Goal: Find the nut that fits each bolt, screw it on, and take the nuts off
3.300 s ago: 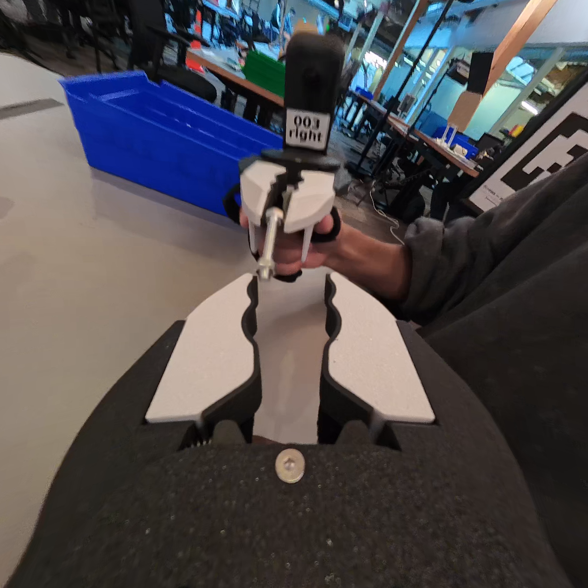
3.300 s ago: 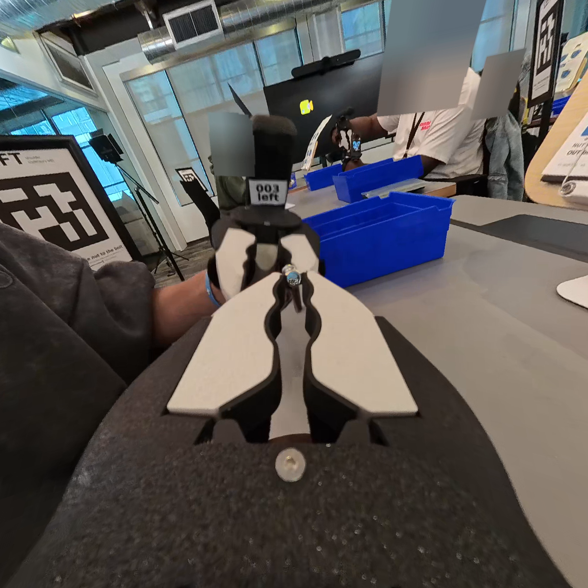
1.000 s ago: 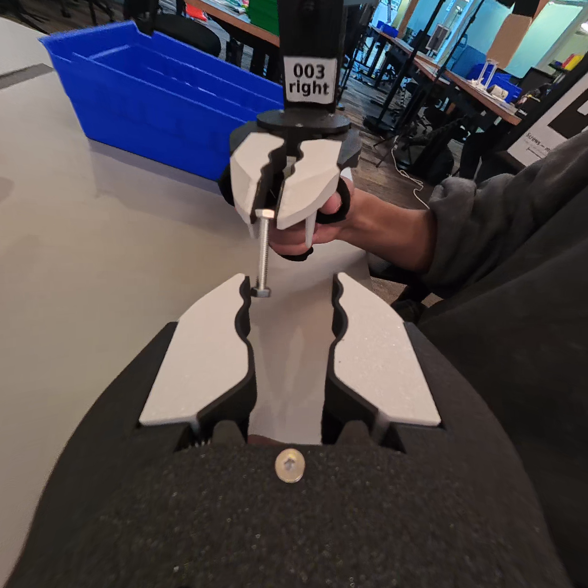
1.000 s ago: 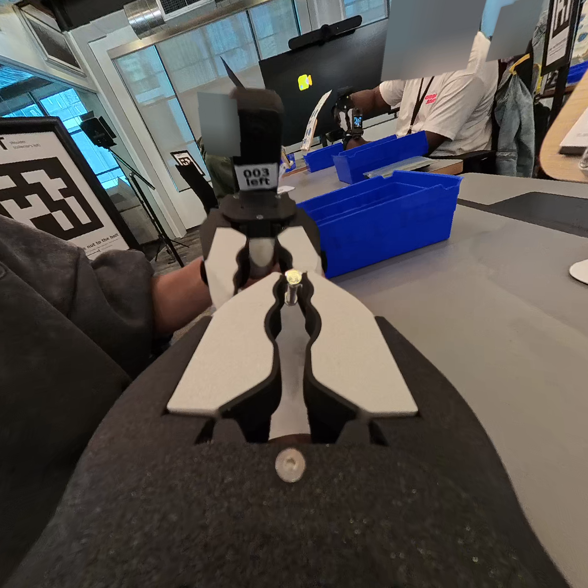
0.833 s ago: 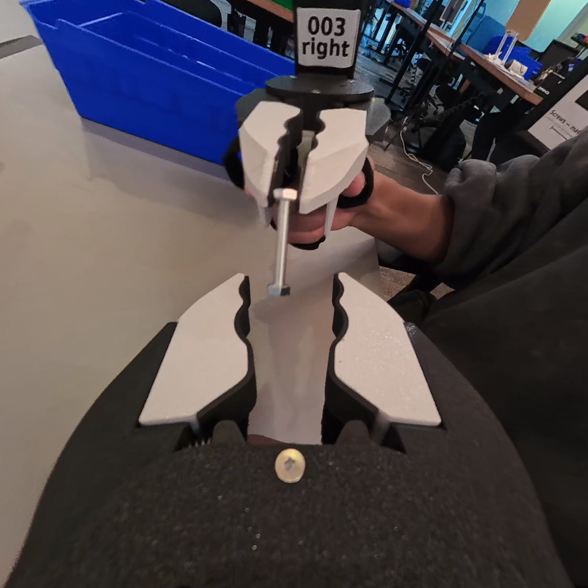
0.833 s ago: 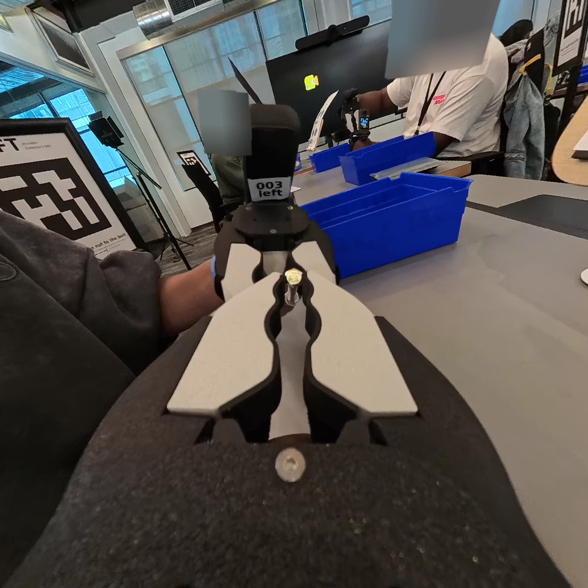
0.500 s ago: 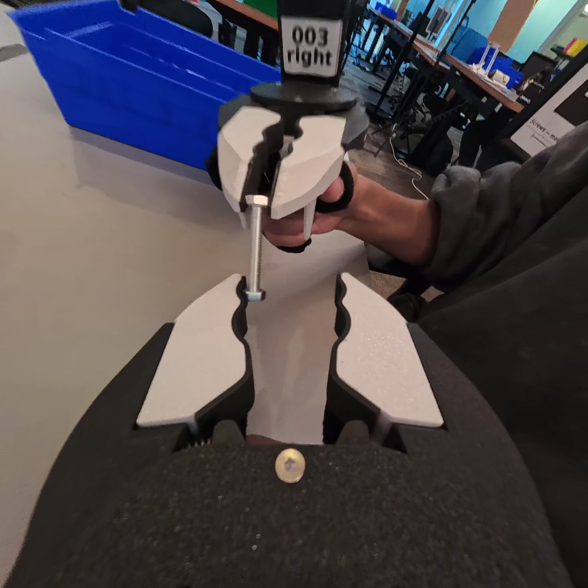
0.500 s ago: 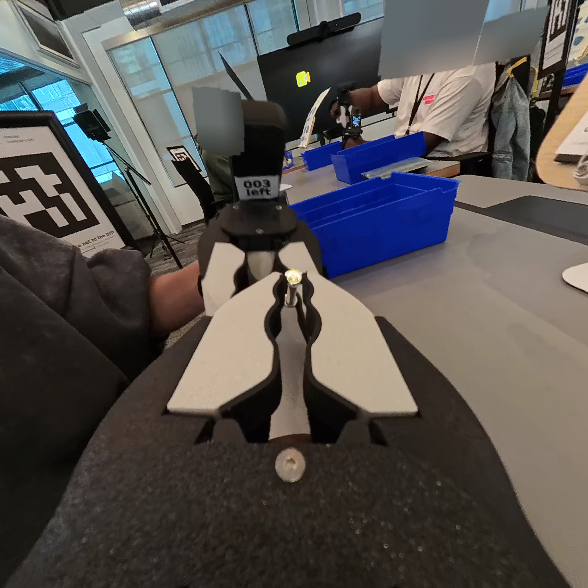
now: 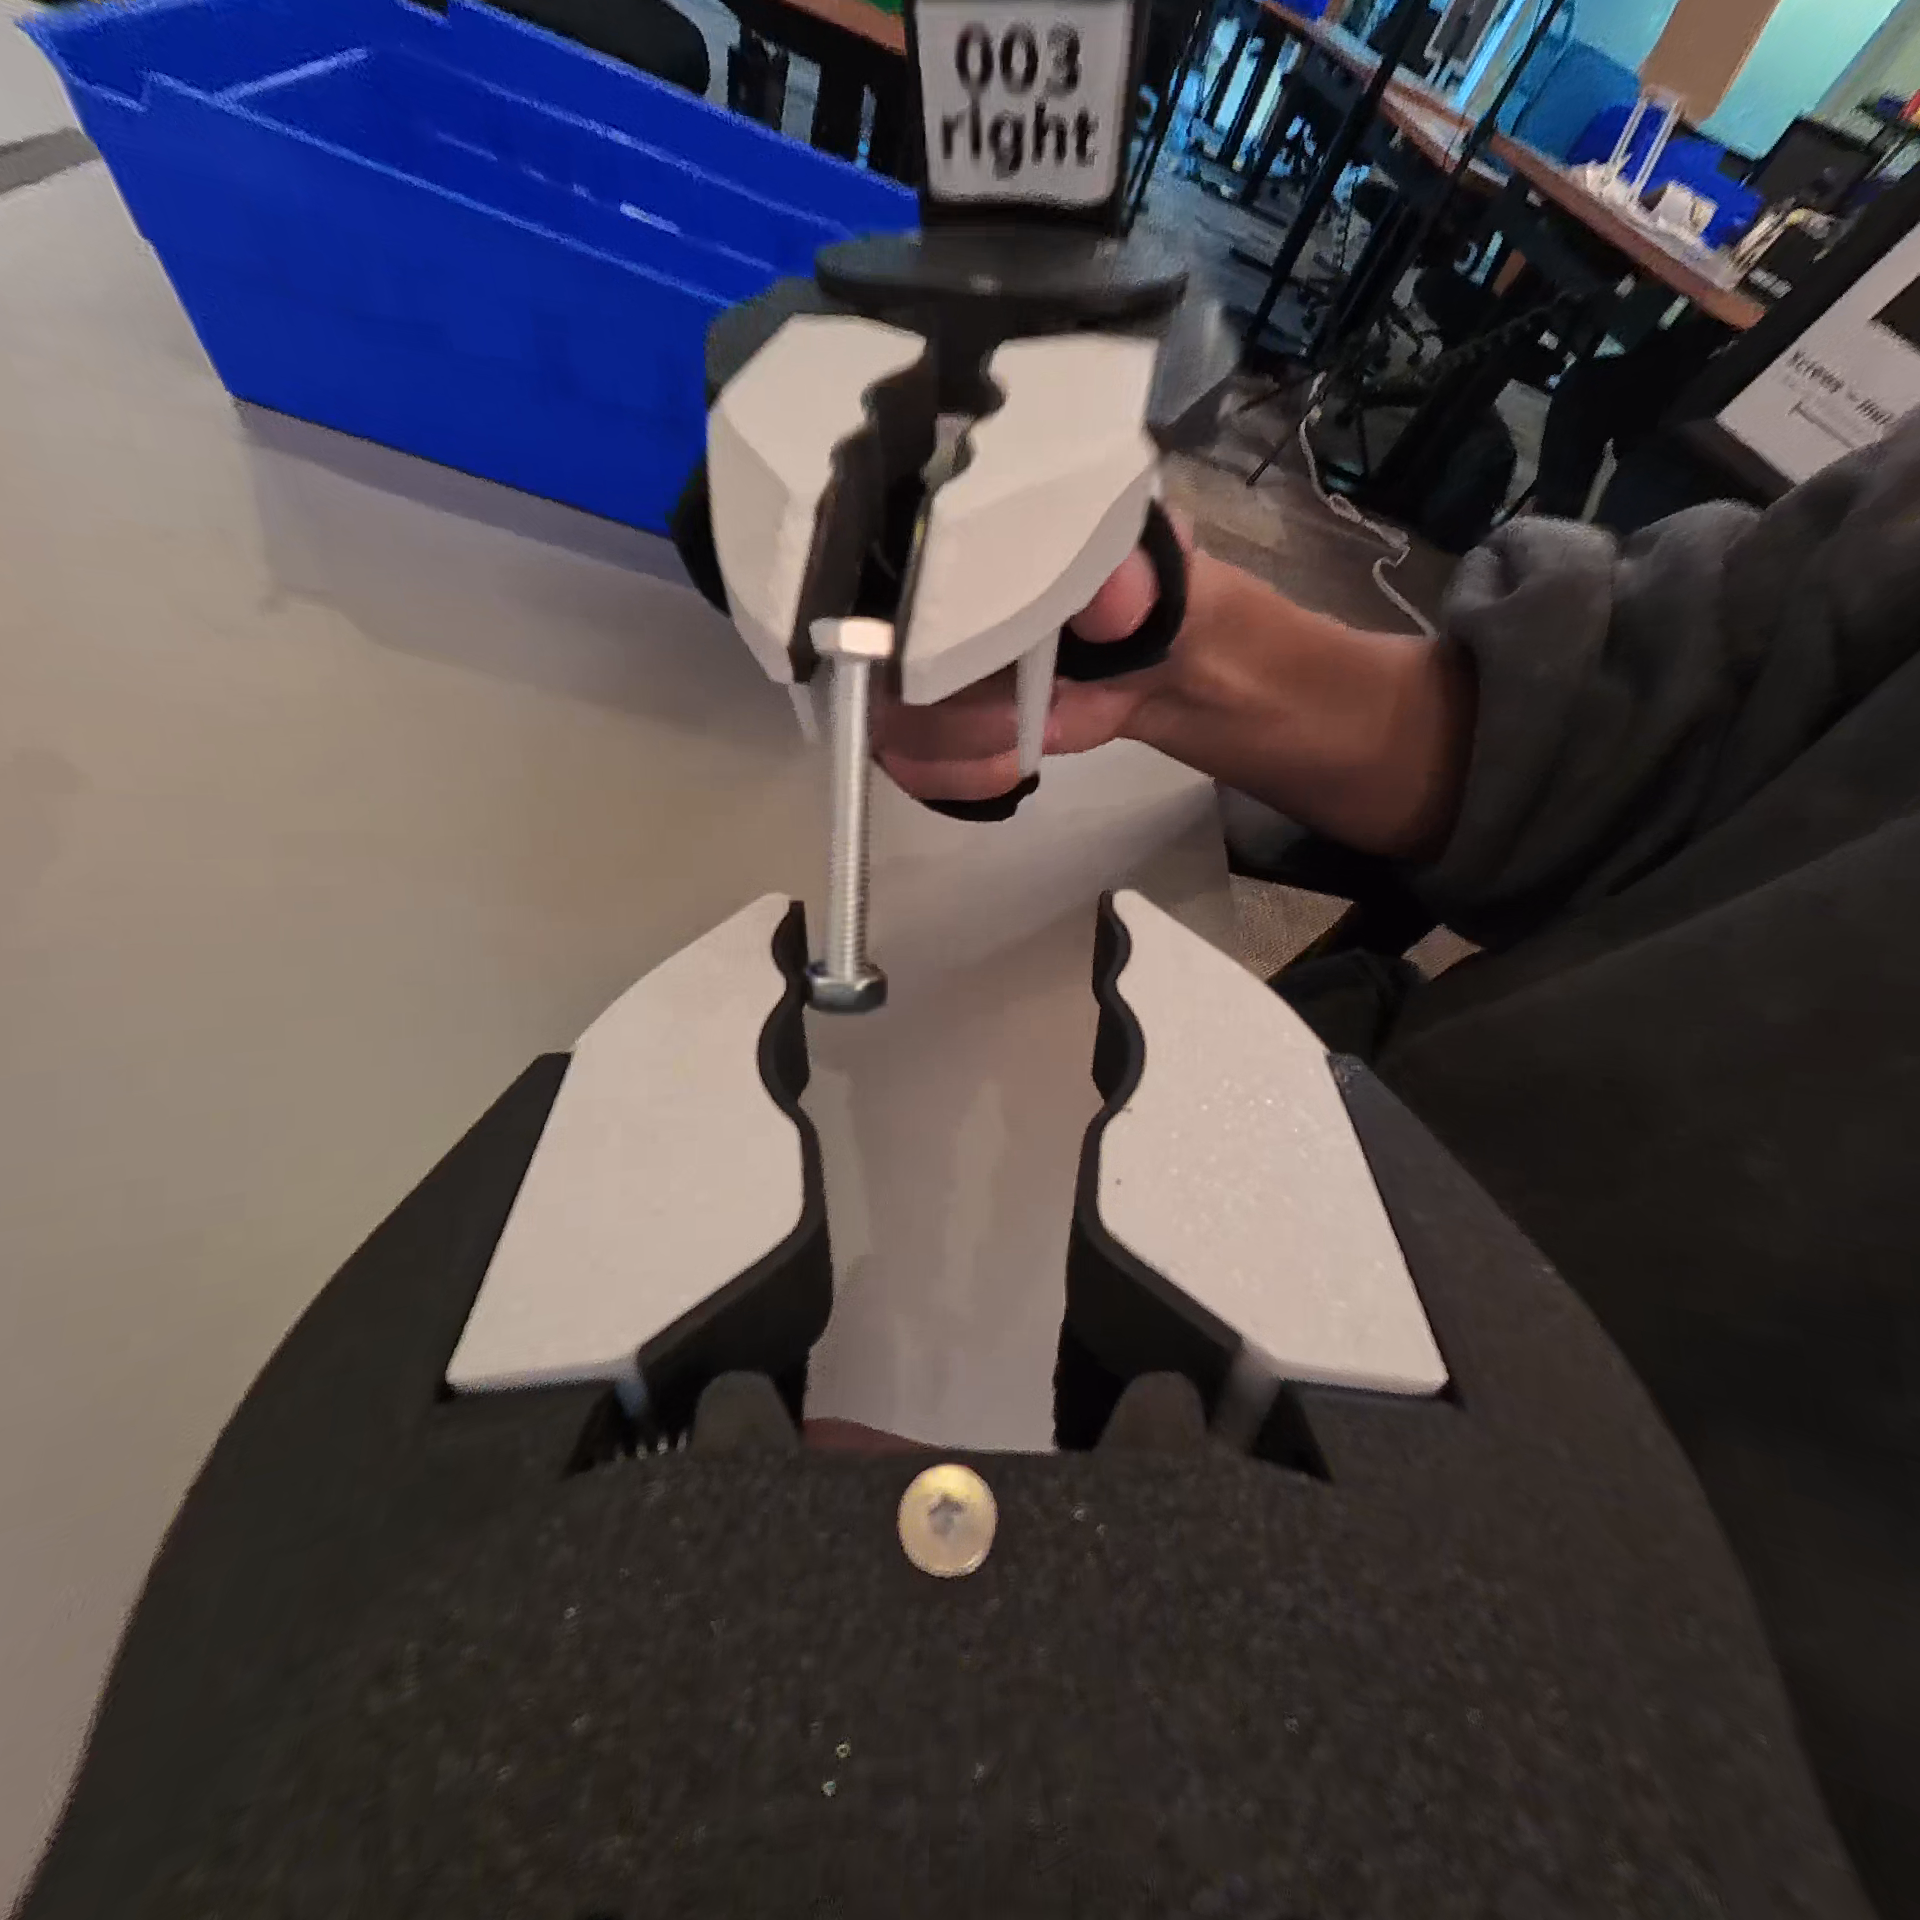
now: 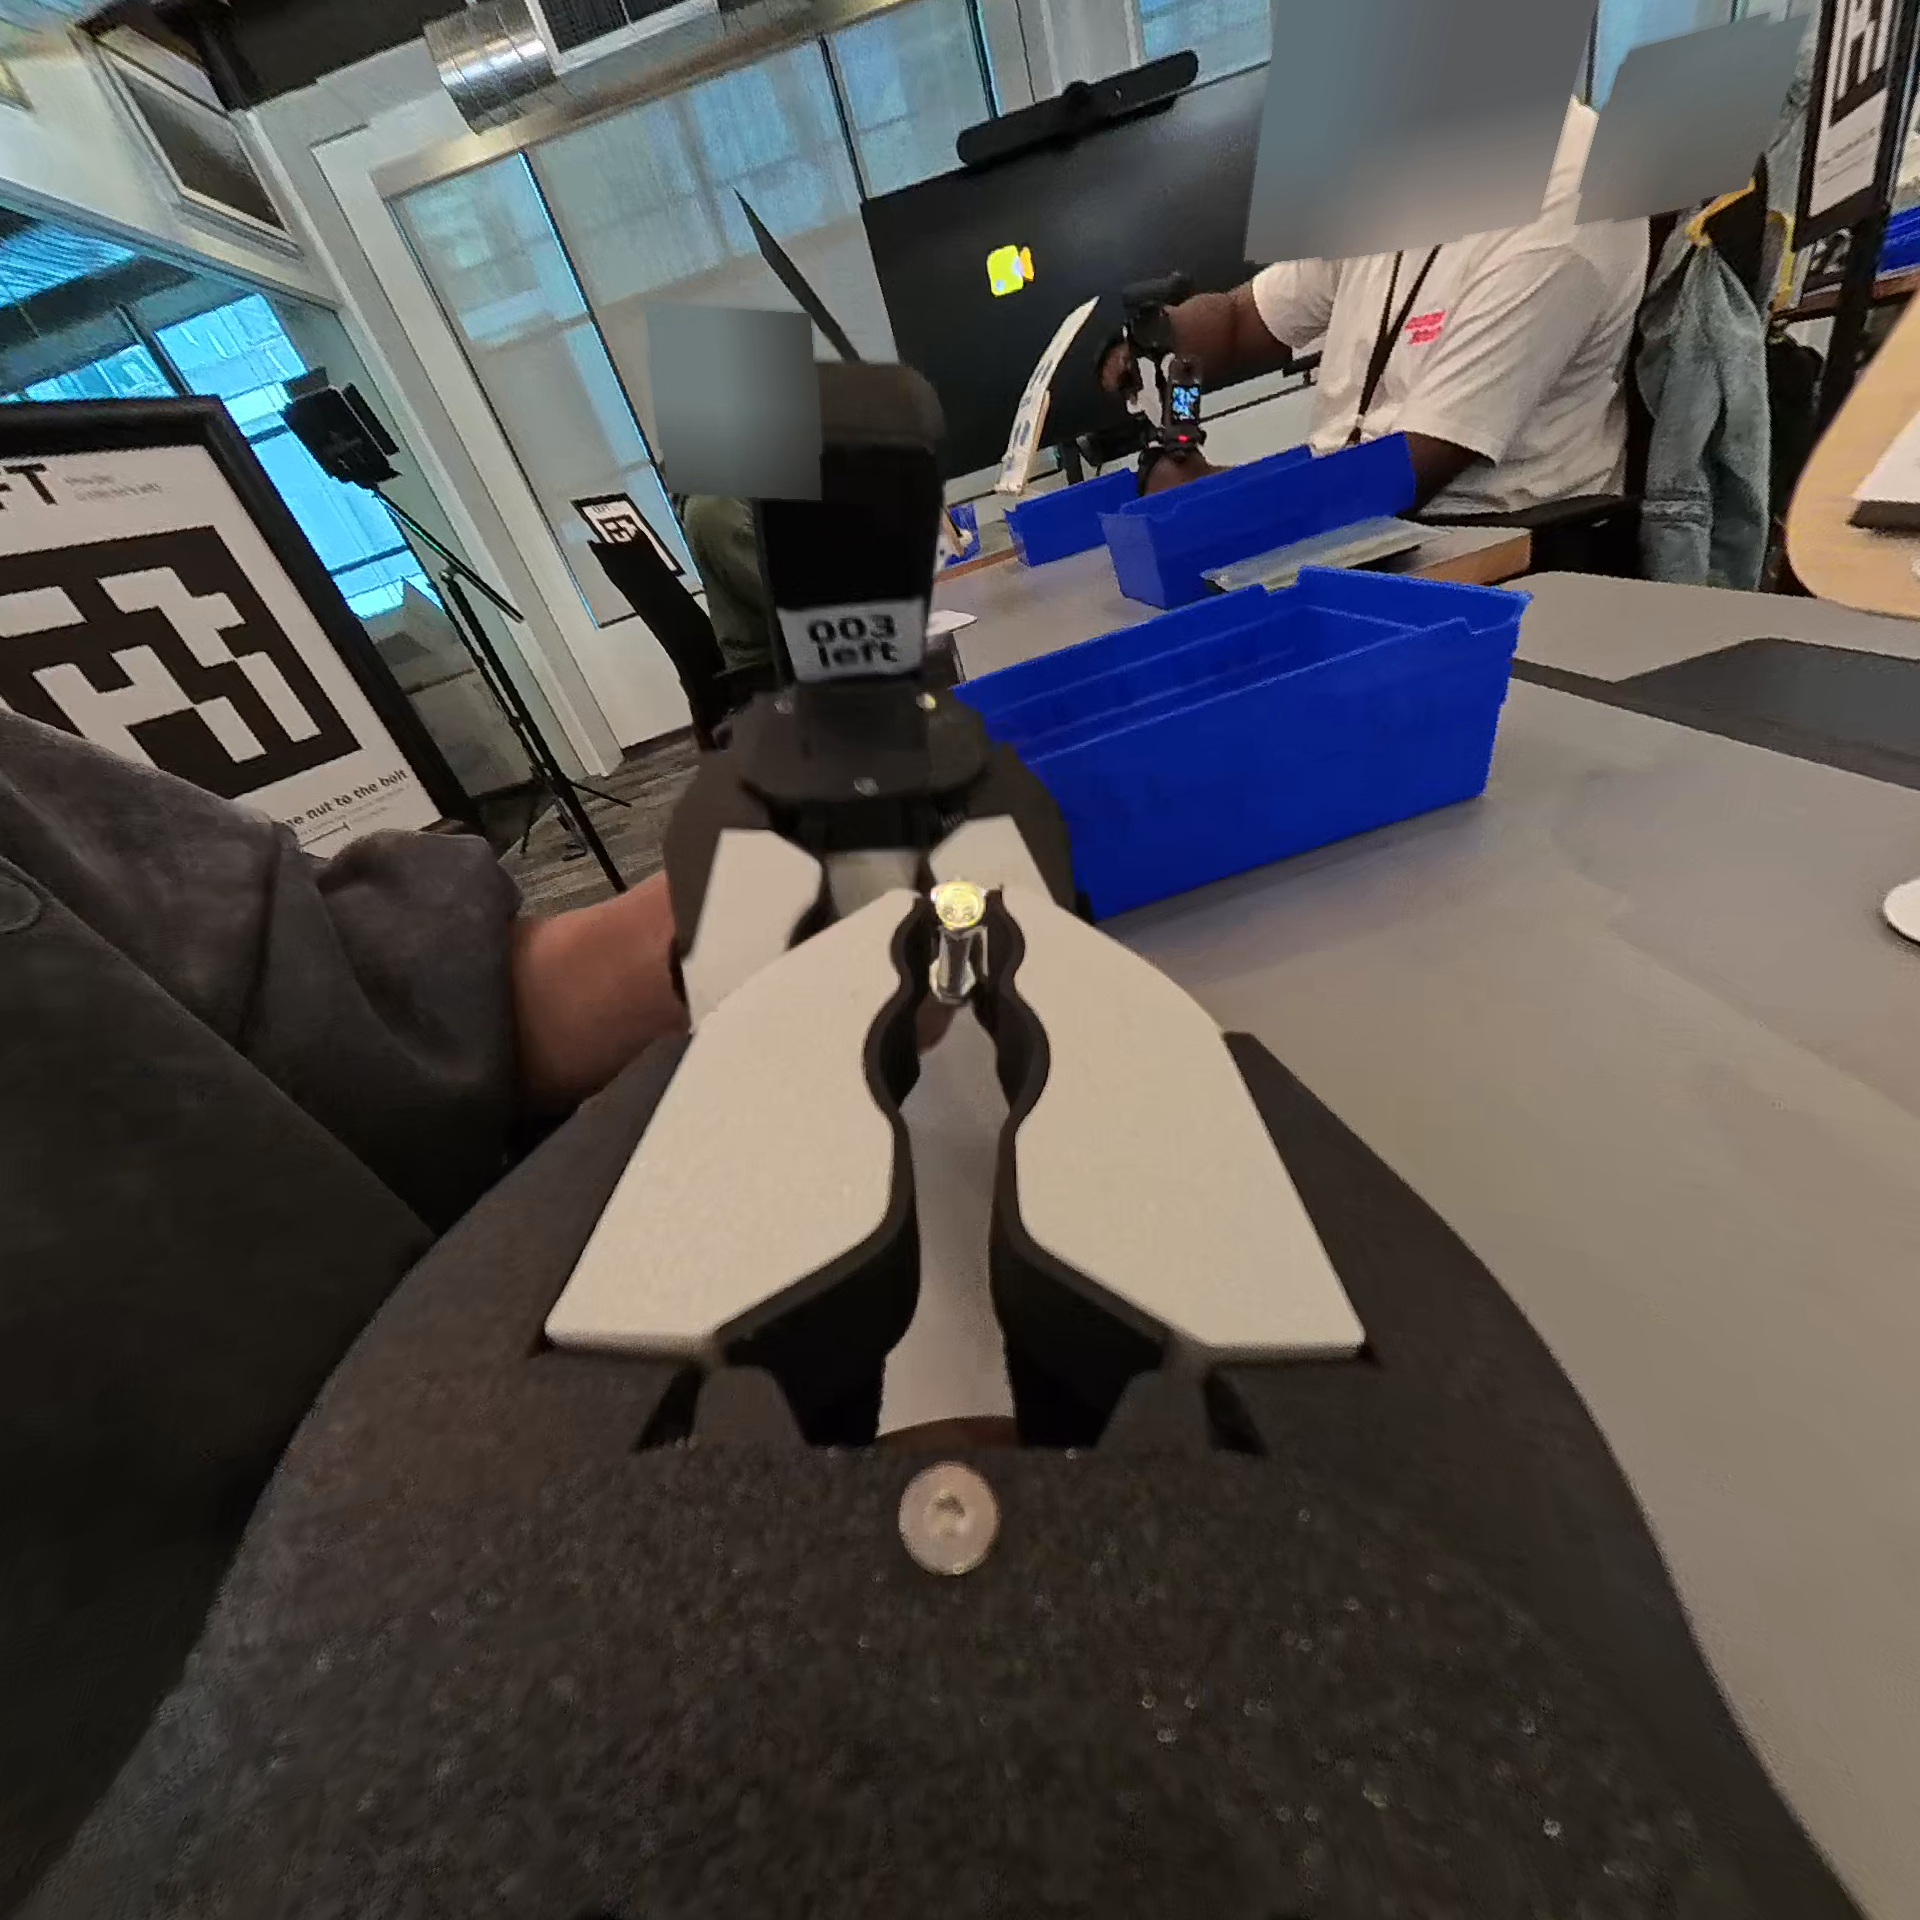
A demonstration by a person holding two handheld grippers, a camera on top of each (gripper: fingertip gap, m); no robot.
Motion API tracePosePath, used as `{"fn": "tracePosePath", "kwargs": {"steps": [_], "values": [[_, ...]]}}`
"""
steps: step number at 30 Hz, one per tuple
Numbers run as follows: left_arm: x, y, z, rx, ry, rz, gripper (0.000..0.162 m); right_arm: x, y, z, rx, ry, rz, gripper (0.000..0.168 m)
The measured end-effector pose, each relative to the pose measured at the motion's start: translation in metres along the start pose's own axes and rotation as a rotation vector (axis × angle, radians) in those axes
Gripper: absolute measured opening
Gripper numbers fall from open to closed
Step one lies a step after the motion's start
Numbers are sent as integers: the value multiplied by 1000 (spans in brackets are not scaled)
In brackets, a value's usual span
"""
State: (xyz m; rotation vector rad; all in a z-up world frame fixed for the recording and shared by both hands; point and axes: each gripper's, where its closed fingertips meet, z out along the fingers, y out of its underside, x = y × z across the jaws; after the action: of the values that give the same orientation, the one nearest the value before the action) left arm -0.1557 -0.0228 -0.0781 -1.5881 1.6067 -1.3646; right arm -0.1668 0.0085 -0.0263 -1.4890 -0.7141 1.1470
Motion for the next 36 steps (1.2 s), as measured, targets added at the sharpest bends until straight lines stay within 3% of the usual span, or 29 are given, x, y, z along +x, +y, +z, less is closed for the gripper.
{"fn": "tracePosePath", "kwargs": {"steps": [7, 12, 18, 21, 36], "values": [[-15, -2, -22, 32, -50, -32, 52, 6, 0, -8, -5, 30, -6, 10], [-36, 0, -49, 20, -179, -35, 52, 16, 3, -13, -5, 62, 1, 10], [-60, -23, -119, 163, -520, -39, 51, 18, -3, -20, 2, 102, -43, 10], [-58, -18, -140, 213, -611, -24, 50, 21, -10, -28, 20, 128, -52, 10], [-51, -4, -137, 187, -595, -34, 50, 34, -11, -42, 9, 194, -63, 10]]}}
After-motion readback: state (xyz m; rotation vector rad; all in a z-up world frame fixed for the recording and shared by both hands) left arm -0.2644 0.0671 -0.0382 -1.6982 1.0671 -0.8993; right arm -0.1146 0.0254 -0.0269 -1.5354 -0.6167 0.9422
